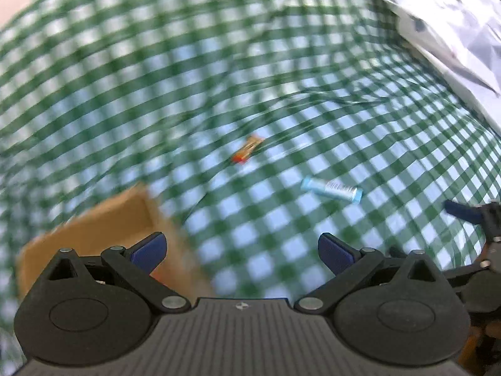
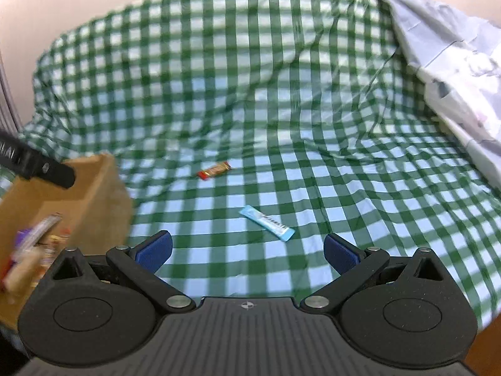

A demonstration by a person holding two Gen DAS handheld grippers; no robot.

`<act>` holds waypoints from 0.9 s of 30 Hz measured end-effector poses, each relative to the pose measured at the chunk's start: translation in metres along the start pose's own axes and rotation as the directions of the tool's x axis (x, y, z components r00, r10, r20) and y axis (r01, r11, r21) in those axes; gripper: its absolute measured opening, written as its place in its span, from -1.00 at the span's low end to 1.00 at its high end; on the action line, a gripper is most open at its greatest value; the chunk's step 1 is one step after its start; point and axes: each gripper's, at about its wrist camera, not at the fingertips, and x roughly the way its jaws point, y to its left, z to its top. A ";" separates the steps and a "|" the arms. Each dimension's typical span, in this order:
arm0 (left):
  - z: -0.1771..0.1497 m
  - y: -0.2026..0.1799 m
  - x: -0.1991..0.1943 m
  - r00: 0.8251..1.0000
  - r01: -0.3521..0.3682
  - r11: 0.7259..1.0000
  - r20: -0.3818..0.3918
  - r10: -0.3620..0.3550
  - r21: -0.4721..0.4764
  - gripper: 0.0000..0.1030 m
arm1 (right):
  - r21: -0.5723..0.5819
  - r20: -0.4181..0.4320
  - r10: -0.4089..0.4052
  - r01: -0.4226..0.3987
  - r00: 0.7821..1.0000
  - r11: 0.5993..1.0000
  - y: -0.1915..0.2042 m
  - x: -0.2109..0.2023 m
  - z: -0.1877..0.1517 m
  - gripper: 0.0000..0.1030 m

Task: Organize snacks
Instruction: 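Grasp the small orange-wrapped snack with left tool while right tool grasps blue-white stick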

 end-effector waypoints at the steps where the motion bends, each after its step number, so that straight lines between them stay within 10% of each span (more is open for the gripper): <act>1: 0.013 -0.003 0.021 1.000 0.011 1.000 0.002 -0.011 0.024 1.00 | -0.005 -0.019 0.007 -0.007 1.000 1.000 -0.008 0.020 0.002 0.98; 15: 0.103 0.014 0.275 0.991 0.058 0.997 -0.121 -0.051 0.048 0.99 | -0.197 -0.055 0.159 -0.167 0.986 0.966 -0.049 0.210 -0.019 0.99; 27: 0.109 0.012 0.290 0.994 0.040 0.994 -0.109 -0.029 0.101 1.00 | -0.255 -0.016 0.160 -0.159 0.987 0.954 -0.047 0.210 -0.024 0.99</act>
